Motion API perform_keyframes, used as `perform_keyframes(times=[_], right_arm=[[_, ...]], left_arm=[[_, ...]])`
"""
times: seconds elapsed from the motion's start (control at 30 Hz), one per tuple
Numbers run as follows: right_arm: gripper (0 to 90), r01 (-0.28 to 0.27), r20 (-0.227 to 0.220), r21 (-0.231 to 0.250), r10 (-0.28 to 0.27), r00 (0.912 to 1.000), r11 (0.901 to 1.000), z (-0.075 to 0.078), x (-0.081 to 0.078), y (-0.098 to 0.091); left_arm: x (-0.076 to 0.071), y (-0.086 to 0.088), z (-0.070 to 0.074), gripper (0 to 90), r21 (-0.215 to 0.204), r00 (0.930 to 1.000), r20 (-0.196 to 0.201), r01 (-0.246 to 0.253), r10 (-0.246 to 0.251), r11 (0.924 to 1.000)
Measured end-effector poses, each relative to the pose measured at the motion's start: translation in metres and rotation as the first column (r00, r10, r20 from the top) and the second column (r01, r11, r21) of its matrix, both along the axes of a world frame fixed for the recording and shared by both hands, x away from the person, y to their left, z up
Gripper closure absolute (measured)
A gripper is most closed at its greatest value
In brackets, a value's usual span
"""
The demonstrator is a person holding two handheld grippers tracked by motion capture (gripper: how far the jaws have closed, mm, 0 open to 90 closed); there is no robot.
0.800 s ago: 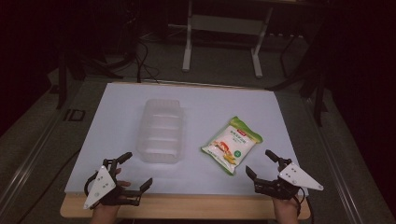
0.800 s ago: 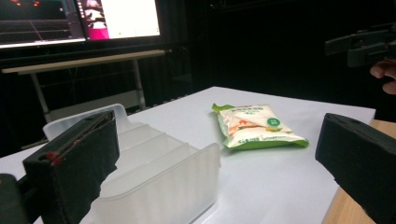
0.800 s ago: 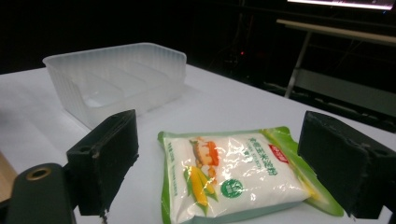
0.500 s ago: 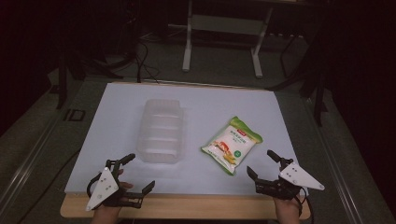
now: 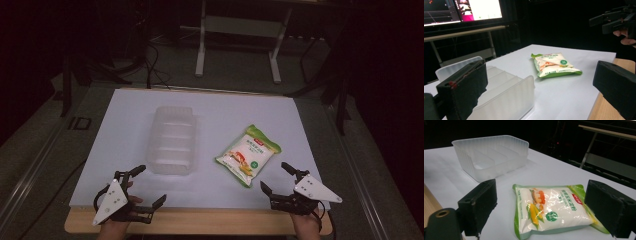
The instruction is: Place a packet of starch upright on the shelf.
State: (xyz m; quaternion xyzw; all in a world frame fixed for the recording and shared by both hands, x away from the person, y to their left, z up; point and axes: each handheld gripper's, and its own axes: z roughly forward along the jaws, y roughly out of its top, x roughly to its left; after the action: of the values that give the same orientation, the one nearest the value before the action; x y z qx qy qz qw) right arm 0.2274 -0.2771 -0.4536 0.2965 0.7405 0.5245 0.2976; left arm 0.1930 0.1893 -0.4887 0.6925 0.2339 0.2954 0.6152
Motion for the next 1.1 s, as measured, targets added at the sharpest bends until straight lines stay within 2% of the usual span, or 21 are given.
perform_keyframes(times=[0.23,0.3,0.37,0.5,0.57,0.63,0.67,0.7,0.83,0.9,0.93,1.0,1.03,1.07,1.1], right_arm=[[10.6,-0.011,0.001,0.017,0.011,0.9999,0.9998,0.003,-0.001,0.0],[10.6,-0.007,0.015,0.036,0.006,0.9999,0.9993,0.011,-0.003,0.003],[10.4,-0.032,0.032,0.06,0.03,0.999,0.9977,0.02,-0.006,0.005],[10.4,-0.07,0.077,0.057,0.065,0.9949,0.9959,0.042,-0.006,0.009],[10.4,-0.077,0.105,0.037,0.073,0.9918,0.9964,0.053,-0.005,0.011],[10.3,-0.093,0.116,0.031,0.088,0.9893,0.9952,0.062,-0.001,0.013],[10.3,-0.093,0.116,0.031,0.088,0.9893,0.9952,0.062,-0.001,0.013],[10.0,-0.1,0.121,0.025,0.096,0.988,0.9947,0.071,0.005,0.016],[10.0,-0.081,0.132,0.021,0.077,0.9883,0.9965,0.081,0.02,0.017],[10.0,-0.08,0.129,0.026,0.076,0.9888,0.9965,0.083,0.024,0.016],[10.0,-0.051,0.13,0.031,0.047,0.9904,0.9982,0.085,0.032,0.015],[10.0,-0.026,0.118,0.041,0.021,0.9928,0.9988,0.085,0.04,0.013],[10.0,-0.026,0.118,0.041,0.021,0.9928,0.9988,0.085,0.04,0.013],[10.0,-0.005,0.104,0.045,0.001,0.9946,0.999,0.084,0.051,0.011],[10.0,-0.005,0.104,0.045,0.001,0.9946,0.999,0.084,0.051,0.011]], left_arm=[[0.0,0.0,0.0,0.0,-0.003,1.0,-0.001,0.003,-0.003,1.0],[0.0,0.0,0.0,0.0,-0.006,1.0,0.002,-0.008,0.008,0.9999],[0.0,0.001,0.0,0.0,-0.012,1.0,-0.002,-0.005,0.005,0.9999],[0.002,0.001,-0.001,0.0,-0.012,1.0,-0.006,-0.006,0.006,0.9999],[0.002,0.0,-0.001,0.0,-0.011,1.0,-0.009,-0.005,0.004,0.9999],[0.002,0.0,-0.002,0.0,-0.01,0.9999,-0.009,-0.004,0.004,0.9999],[0.002,-0.001,-0.002,0.0,-0.01,1.0,-0.01,-0.002,0.002,0.9999],[0.001,-0.001,-0.002,0.0,-0.009,1.0,-0.008,0.001,-0.001,1.0],[0.001,-0.001,-0.002,0.0,-0.011,0.9999,-0.011,0.004,-0.004,0.9999],[0.001,-0.001,-0.002,0.0,-0.016,0.9999,-0.012,0.004,-0.004,0.9999],[0.001,-0.001,-0.002,0.0,-0.016,0.9999,-0.014,0.006,-0.006,0.9999],[0.001,-0.001,-0.002,0.0,-0.014,0.9999,-0.014,0.006,-0.006,0.9999],[0.001,-0.001,-0.002,0.0,-0.014,0.9999,-0.012,0.007,-0.007,0.9999],[0.001,-0.001,-0.002,0.0,-0.014,0.9999,-0.013,0.008,-0.009,0.9999],[0.001,-0.001,-0.002,0.0,-0.012,0.9999,-0.012,0.008,-0.009,0.9999]])
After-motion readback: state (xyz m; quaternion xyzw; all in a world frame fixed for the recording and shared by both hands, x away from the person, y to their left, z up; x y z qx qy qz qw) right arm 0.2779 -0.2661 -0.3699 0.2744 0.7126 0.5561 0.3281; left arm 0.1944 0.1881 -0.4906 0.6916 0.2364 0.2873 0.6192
